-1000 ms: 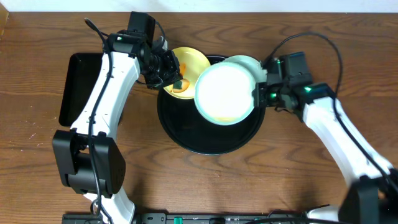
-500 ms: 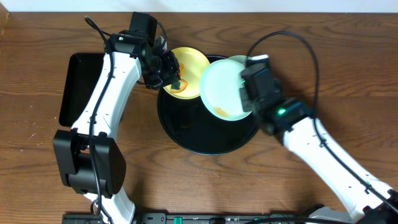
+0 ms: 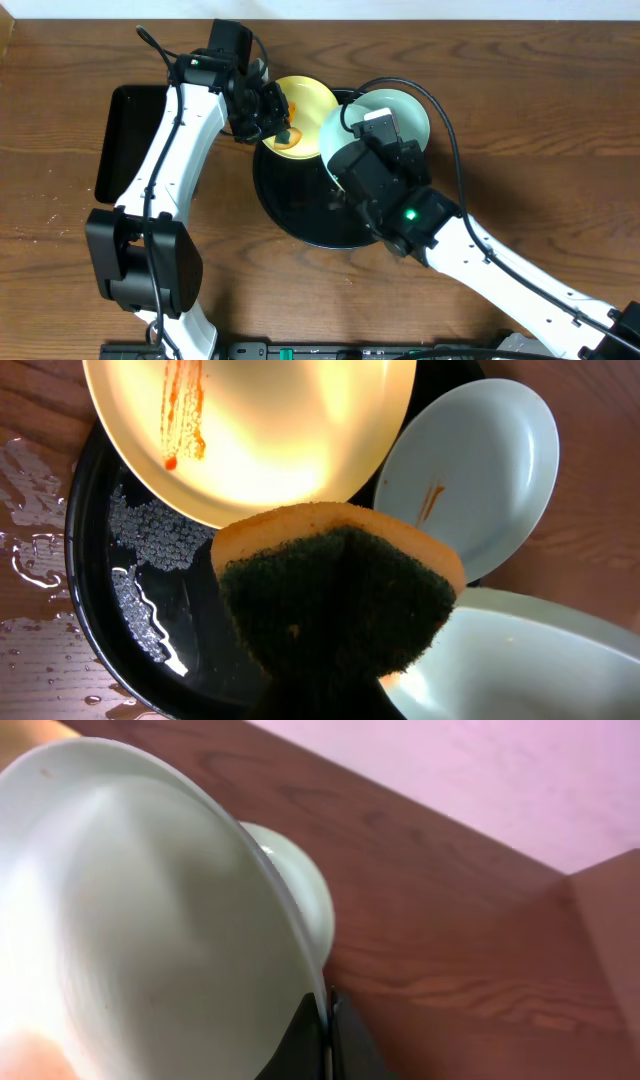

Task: Clean dirty plates on tray and stack at the side
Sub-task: 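Carry the light-blue plates right and set them on the table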

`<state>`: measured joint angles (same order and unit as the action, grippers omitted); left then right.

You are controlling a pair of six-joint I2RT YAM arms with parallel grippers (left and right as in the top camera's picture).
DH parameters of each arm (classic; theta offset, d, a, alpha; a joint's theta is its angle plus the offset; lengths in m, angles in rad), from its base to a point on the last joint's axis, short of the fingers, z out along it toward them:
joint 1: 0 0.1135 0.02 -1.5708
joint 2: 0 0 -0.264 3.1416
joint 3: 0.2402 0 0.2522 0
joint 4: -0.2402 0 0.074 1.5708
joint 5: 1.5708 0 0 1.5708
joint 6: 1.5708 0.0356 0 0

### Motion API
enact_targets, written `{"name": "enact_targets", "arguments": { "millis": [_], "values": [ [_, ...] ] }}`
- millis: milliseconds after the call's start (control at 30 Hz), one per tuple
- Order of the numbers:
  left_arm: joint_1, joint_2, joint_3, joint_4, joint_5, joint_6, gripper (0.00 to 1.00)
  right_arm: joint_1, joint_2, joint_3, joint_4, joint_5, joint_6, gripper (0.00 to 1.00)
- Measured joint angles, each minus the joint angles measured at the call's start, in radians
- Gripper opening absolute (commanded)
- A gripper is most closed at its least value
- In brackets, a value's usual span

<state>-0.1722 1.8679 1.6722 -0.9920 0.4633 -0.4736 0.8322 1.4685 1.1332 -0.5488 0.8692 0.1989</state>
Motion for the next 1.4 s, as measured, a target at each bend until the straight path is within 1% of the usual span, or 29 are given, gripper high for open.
{"name": "enact_targets", "arguments": {
  "millis": [233,400,533,700,800,833,867,900,1067,1233,1333,1400],
  "values": [
    [0.0,0.0,0.0,0.0,0.0,0.0,0.07,0.039,0.0,0.0,0.002,0.118,-0.05,0.01],
    [0.0,0.0,0.0,0.0,0.0,0.0,0.08,0.045,0.0,0.0,0.003,0.137,-0.059,0.01],
    [0.0,0.0,0.0,0.0,0.0,0.0,0.08,0.041,0.0,0.0,0.0,0.121,-0.041,0.01],
    [0.0,0.0,0.0,0.0,0.0,0.0,0.07,-0.014,-0.012,0.0,-0.031,0.014,0.017,0.01],
    [0.0,0.0,0.0,0.0,0.0,0.0,0.07,-0.109,-0.048,-0.001,-0.052,-0.098,0.048,0.01],
    [0.0,0.0,0.0,0.0,0.0,0.0,0.08,-0.148,-0.064,-0.001,-0.055,-0.138,0.055,0.01],
    [0.0,0.0,0.0,0.0,0.0,0.0,0.07,-0.216,-0.092,-0.001,-0.06,-0.21,0.06,0.01],
    [0.0,0.0,0.0,0.0,0.0,0.0,0.07,-0.243,-0.104,-0.001,-0.061,-0.232,0.061,0.01],
    [0.0,0.0,0.0,0.0,0.0,0.0,0.08,-0.546,-0.183,-0.001,-0.091,-0.507,0.072,0.01],
    [0.0,0.0,0.0,0.0,-0.003,0.0,0.07,-0.858,-0.182,-0.001,-0.148,-0.734,0.077,0.01],
    [0.0,0.0,0.0,0.0,-0.005,0.0,0.07,-1.006,-0.154,-0.001,-0.163,-0.811,0.079,0.01],
    [-0.001,0.0,0.0,0.0,-0.018,0.0,0.07,-1.072,-0.132,-0.002,-0.161,-0.832,0.079,0.01]
  ]
}}
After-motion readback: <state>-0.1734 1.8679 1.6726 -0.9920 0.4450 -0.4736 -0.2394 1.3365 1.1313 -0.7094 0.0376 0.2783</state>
